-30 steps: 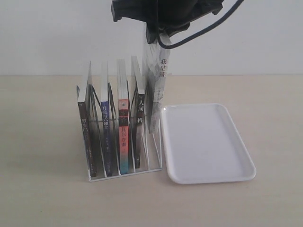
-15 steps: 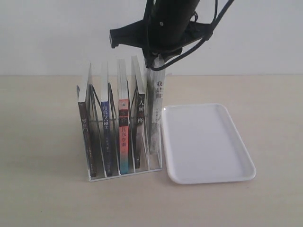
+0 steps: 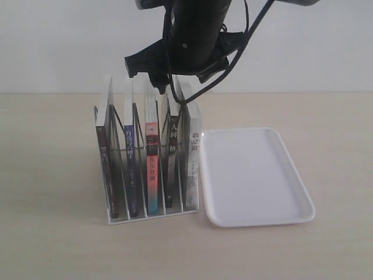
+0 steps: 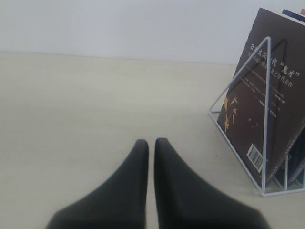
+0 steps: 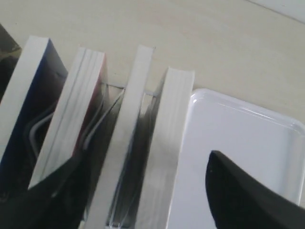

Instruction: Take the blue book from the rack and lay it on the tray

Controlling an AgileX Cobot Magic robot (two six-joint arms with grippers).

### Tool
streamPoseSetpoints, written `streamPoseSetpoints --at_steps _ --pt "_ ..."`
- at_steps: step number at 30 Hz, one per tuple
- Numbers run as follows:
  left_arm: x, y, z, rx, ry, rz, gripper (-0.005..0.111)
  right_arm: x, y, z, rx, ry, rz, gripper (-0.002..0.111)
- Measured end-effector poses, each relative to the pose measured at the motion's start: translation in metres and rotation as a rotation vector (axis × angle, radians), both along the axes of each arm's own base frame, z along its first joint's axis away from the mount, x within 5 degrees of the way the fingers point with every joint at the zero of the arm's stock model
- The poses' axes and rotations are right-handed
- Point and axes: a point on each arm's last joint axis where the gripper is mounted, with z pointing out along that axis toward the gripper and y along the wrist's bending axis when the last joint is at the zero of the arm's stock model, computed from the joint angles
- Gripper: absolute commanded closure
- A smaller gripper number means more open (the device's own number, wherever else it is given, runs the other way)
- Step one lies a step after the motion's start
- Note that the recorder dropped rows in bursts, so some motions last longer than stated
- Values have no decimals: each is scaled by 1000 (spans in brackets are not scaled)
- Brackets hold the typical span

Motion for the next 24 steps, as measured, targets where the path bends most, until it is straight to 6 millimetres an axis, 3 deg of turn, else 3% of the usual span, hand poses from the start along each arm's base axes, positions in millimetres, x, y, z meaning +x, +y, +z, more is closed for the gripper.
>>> streamPoseSetpoints --at_steps 4,7,13,18,24 --pt "0 0 0 0 0 0 102 -1 -3 4 -22 7 -10 64" --pt "0 0 0 0 0 0 102 -5 -7 21 1 -13 -15 70" --pt "0 0 0 0 0 0 102 -18 -15 54 90 -57 6 72" --pt "0 0 0 0 0 0 102 -26 2 54 224 1 91 72" --pt "0 0 0 0 0 0 102 -25 15 37 208 42 104 72"
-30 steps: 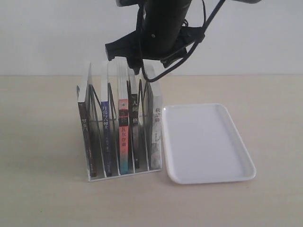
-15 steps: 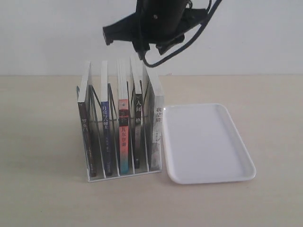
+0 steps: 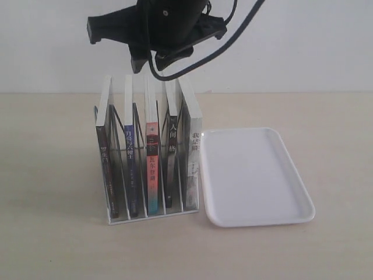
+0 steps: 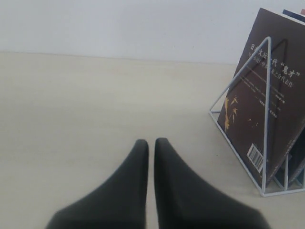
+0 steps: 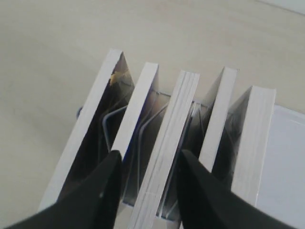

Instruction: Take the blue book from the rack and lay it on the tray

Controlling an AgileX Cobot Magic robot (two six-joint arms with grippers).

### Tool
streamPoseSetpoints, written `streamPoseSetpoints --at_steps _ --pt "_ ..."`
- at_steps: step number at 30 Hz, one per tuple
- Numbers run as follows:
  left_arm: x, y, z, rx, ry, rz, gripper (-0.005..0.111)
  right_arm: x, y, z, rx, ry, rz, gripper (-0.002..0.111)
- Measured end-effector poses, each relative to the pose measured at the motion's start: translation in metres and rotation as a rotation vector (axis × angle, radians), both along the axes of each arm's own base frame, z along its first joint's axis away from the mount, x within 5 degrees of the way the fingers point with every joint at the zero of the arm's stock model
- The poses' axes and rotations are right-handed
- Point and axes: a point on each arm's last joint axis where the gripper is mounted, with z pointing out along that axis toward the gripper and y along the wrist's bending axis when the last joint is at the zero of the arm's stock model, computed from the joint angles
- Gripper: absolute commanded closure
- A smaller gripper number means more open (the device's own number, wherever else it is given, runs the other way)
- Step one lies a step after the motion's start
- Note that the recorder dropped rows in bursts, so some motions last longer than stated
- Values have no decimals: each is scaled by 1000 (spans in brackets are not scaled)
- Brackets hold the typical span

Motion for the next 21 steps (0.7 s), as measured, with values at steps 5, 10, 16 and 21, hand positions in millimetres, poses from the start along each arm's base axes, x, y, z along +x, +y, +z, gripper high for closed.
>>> streamPoseSetpoints --at_steps 5,10,16,21 --pt "0 0 0 0 0 0 102 4 4 -15 -39 42 -5 72" --pt "0 0 0 0 0 0 102 4 4 -19 -50 59 -12 72" --pt "0 0 0 0 0 0 102 4 4 -20 -56 65 -11 72" --pt "0 0 0 0 0 0 102 7 7 -28 -72 79 -13 72"
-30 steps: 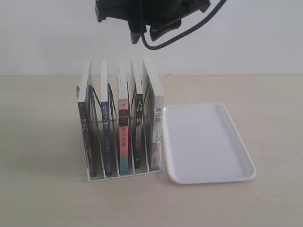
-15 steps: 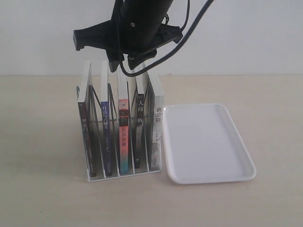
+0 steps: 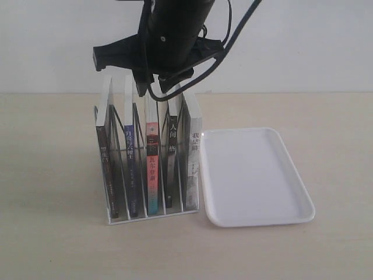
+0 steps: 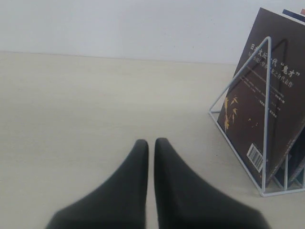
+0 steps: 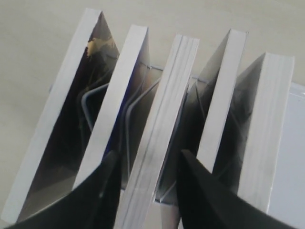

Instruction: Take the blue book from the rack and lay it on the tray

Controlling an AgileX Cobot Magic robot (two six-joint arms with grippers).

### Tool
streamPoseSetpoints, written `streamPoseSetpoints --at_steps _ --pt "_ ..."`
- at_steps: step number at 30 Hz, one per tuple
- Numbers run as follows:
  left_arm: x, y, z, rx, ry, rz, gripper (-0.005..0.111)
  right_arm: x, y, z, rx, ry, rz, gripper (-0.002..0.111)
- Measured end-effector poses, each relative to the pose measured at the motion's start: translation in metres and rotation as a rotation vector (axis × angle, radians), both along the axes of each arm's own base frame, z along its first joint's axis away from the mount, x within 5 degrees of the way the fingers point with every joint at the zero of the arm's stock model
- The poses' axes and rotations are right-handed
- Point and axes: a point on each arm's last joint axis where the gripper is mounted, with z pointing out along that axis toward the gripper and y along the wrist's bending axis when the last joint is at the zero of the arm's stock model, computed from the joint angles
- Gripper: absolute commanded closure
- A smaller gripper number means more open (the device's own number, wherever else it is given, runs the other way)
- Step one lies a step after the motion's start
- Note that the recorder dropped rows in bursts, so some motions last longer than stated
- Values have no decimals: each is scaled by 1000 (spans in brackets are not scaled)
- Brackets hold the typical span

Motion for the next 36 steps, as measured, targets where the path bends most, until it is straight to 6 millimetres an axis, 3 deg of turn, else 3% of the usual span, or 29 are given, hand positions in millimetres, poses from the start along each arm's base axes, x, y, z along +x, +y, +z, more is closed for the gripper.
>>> streamPoseSetpoints --at_steps 15,18,21,22,27,36 --pt "0 0 0 0 0 0 102 13 11 -33 -49 21 -2 72" --pt "0 0 0 0 0 0 102 14 13 -38 -49 31 -13 84" --pt "0 0 0 0 0 0 102 14 13 -38 -46 34 -29 109" --pt "0 0 0 0 0 0 102 14 13 -38 -47 34 -30 108" --pt "0 0 0 0 0 0 102 12 10 -31 -35 24 -36 108" --pt "0 0 0 0 0 0 102 2 -4 18 60 -87 -66 108"
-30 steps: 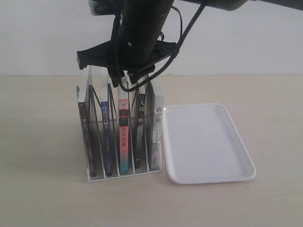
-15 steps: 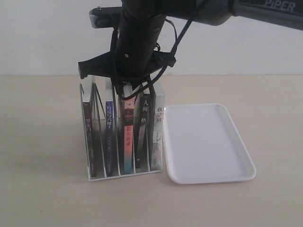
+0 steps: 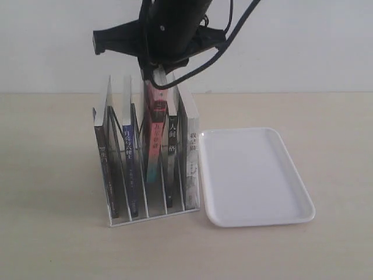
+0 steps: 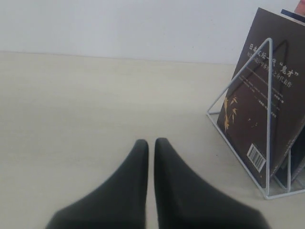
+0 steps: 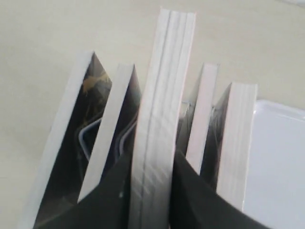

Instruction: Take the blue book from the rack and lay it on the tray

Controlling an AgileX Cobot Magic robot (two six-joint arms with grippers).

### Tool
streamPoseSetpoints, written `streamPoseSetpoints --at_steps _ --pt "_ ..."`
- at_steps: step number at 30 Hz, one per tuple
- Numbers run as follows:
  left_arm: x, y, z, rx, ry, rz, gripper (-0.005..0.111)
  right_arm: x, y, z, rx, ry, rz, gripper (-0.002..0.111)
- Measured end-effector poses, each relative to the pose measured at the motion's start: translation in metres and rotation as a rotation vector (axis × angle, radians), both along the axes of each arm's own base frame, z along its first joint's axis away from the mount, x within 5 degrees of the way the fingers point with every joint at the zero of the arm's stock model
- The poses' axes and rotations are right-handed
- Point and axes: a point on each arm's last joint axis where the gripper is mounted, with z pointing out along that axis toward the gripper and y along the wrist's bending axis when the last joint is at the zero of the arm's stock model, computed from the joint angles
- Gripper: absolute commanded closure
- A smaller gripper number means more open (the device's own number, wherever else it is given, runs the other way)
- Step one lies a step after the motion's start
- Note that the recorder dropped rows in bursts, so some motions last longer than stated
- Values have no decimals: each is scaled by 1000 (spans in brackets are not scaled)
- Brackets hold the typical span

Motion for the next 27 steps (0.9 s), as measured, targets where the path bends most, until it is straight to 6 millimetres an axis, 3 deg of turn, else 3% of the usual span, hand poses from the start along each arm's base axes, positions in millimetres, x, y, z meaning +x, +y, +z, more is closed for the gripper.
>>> streamPoseSetpoints --at_steps 5,13,15,19,22,26,27 --pt "0 0 0 0 0 0 102 -6 -8 20 30 -47 -7 108" --pt "0 0 0 0 0 0 102 -9 -11 21 15 -30 -13 108" --pt "0 0 0 0 0 0 102 -7 -9 16 5 -20 -13 108" --pt "0 0 0 0 0 0 102 4 3 -17 -51 46 -14 106" --pt "0 0 0 0 0 0 102 7 7 -28 -72 66 -12 73" --pt "0 0 0 0 0 0 102 8 7 -25 -63 42 -10 43" --pt "0 0 0 0 0 0 102 8 7 -24 -60 33 -8 41"
